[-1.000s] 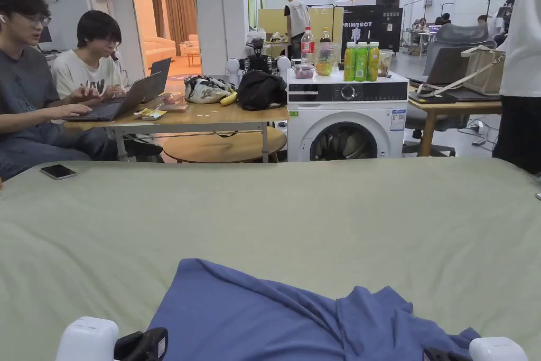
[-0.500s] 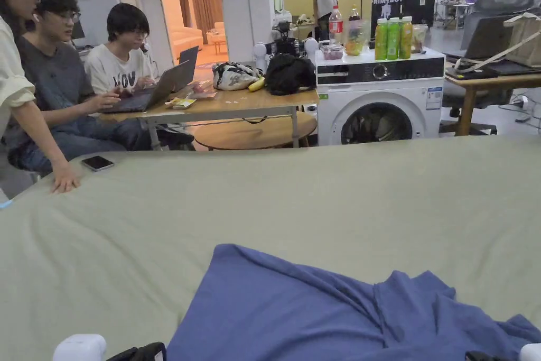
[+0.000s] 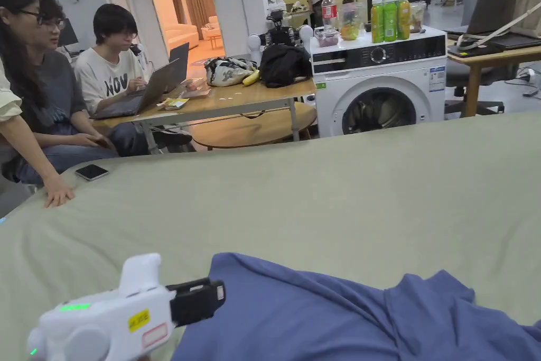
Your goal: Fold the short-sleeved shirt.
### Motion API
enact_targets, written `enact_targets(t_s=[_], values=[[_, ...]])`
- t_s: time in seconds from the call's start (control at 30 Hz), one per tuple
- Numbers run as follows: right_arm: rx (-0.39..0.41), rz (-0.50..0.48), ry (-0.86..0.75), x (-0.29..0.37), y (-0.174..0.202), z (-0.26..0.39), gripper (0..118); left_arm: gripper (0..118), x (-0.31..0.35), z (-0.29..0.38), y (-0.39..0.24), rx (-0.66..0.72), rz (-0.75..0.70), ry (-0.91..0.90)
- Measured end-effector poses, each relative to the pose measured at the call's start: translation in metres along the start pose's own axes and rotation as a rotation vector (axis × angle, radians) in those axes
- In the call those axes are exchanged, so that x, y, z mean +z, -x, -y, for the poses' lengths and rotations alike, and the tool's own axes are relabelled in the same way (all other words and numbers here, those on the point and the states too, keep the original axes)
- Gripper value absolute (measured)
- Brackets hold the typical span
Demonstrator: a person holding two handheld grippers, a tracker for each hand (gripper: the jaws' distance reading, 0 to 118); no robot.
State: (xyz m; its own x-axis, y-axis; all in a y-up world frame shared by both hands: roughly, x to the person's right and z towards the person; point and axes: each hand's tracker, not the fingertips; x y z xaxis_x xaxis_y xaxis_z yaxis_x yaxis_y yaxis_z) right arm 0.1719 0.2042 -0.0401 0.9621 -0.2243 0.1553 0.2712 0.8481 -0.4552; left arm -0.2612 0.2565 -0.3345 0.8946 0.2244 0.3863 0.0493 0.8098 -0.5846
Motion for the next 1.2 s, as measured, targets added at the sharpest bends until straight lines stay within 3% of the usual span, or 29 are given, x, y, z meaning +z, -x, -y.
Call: enact_targets(t_s=[0.2, 0.43, 0.53, 0.63, 0.67, 0.7, 0.8, 0.83, 0.9, 0.93, 1.1, 1.2], values=[[-0.039, 0.049, 0.048, -0.012, -0.025, 0.002, 0, 82, -0.115, -0.06, 0.024, 0.006, -0.113, 0.113], [-0.086, 0.08, 0.052, -0.018, -0.045, -0.003, 0, 79, -0.204, -0.057, 0.049, 0.14, -0.196, 0.285], [-0.072, 0.095, 0.064, -0.016, -0.052, -0.002, 0, 45, -0.214, -0.045, 0.045, 0.115, -0.184, 0.302], [-0.055, 0.12, 0.075, -0.017, -0.057, -0.004, 0, 30, -0.214, -0.042, 0.036, -0.007, -0.231, 0.304], [-0.06, 0.118, 0.076, -0.017, -0.06, -0.006, 0, 11, -0.214, -0.044, 0.032, -0.024, -0.224, 0.309], [-0.068, 0.119, 0.075, -0.019, -0.063, -0.009, 0, 0, -0.216, -0.044, 0.027, -0.034, -0.2, 0.313], [-0.107, 0.156, 0.072, -0.031, -0.07, -0.03, 0, 0, -0.224, -0.041, 0.019, -0.118, -0.245, 0.33], [-0.124, 0.188, 0.081, -0.037, -0.075, -0.037, 2, 0, -0.226, -0.041, 0.02, -0.109, -0.243, 0.332], [-0.14, 0.215, 0.091, -0.054, -0.089, -0.047, 46, 0, -0.221, -0.039, 0.016, -0.102, -0.242, 0.333], [-0.172, 0.219, 0.115, -0.064, -0.097, -0.051, 58, 0, -0.221, -0.038, 0.015, -0.101, -0.242, 0.334], [-0.336, 0.192, 0.187, -0.112, -0.122, -0.056, 59, 0, -0.218, -0.04, 0.01, -0.118, -0.253, 0.352], [-0.324, 0.204, 0.219, -0.136, -0.123, -0.057, 58, 0, -0.215, -0.042, 0.012, -0.136, -0.263, 0.334]])
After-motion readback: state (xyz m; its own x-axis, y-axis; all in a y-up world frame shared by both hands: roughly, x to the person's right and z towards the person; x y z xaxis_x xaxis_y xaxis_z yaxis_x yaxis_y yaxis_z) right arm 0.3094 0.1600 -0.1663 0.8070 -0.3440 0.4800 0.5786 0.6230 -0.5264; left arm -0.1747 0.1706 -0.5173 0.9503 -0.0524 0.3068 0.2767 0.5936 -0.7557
